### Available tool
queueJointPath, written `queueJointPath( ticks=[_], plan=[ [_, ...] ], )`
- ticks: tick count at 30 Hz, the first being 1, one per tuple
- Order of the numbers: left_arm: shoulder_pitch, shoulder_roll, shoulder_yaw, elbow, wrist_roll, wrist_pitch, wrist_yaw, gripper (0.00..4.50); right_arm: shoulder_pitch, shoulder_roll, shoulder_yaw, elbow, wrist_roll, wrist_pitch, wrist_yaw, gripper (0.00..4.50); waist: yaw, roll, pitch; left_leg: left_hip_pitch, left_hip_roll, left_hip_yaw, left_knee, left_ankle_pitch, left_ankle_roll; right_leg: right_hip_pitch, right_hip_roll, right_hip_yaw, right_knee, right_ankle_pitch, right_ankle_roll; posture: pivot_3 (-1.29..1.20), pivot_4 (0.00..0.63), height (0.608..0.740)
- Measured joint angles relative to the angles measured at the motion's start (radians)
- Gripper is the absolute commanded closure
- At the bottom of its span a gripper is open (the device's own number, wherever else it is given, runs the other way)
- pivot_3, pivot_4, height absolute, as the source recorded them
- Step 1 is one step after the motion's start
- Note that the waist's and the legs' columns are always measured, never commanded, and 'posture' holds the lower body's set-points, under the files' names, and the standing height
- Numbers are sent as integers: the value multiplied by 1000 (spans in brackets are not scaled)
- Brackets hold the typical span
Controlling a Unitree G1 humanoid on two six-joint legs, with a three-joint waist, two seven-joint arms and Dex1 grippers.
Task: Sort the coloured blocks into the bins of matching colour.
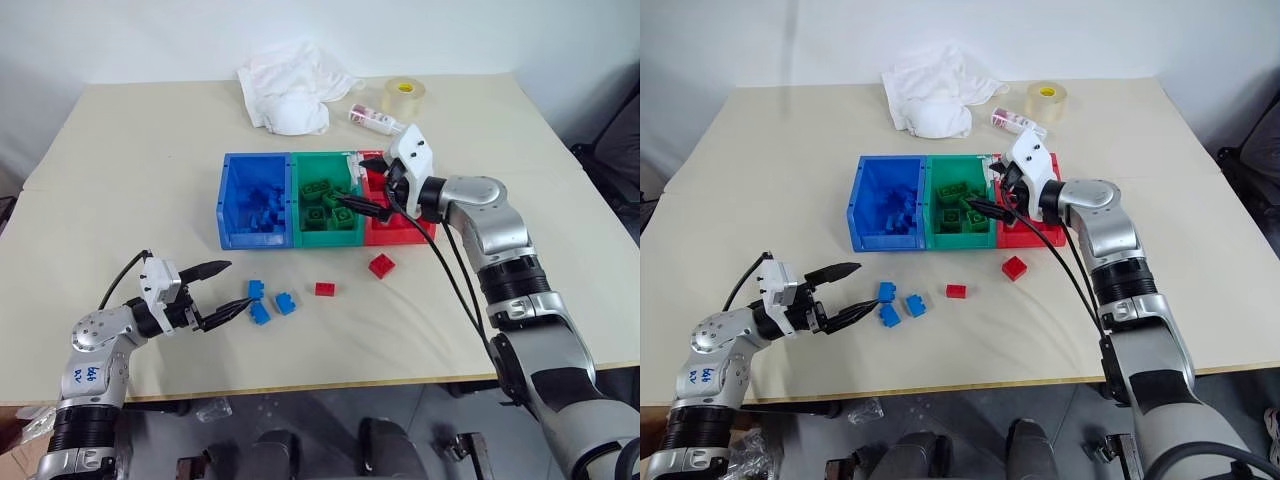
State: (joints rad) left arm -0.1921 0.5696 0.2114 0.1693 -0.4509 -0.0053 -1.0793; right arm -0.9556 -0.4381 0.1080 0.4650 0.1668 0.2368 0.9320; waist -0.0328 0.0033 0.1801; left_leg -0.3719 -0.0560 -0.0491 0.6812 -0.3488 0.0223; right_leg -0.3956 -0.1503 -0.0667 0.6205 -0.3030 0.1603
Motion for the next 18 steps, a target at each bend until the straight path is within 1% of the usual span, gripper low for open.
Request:
queueJointPath(
  ticks=[3,7,9,12,14,15,18],
  plan=[
    [-10,3,1,15,3,-6,-7,0,102,-65,-12,-145,40,40,52,24,9,0,0,0,0,-1,1,0,0,1,0,0,-1,0,0,0,150,740],
    [-46,14,4,69,8,-26,-16,0,288,-173,-95,-356,130,90,116,24,17,0,0,0,0,0,1,0,0,2,0,0,-2,0,0,0,150,740],
    [-55,26,9,95,9,-34,-23,0,412,-247,-147,-466,182,134,149,24,23,0,0,0,0,0,1,0,0,2,0,0,-2,0,0,0,150,740],
    [-60,38,10,132,11,-52,-39,0,615,-351,-250,-599,250,212,176,24,33,0,0,0,0,1,1,0,0,2,0,0,-3,0,0,0,150,740],
    [-64,44,10,159,11,-62,-62,0,747,-397,-338,-663,278,245,179,24,35,0,0,0,0,3,2,0,0,3,0,1,-4,0,0,0,150,740],
    [-63,46,12,164,11,-63,-69,0,781,-408,-363,-676,285,252,180,24,37,0,0,0,0,3,2,0,0,3,0,1,-4,0,0,0,150,740],
    [-79,59,11,194,11,-74,-85,0,943,-460,-490,-736,298,275,185,24,43,0,0,1,1,4,2,0,0,4,0,2,-4,0,0,0,150,740]
  ],
)
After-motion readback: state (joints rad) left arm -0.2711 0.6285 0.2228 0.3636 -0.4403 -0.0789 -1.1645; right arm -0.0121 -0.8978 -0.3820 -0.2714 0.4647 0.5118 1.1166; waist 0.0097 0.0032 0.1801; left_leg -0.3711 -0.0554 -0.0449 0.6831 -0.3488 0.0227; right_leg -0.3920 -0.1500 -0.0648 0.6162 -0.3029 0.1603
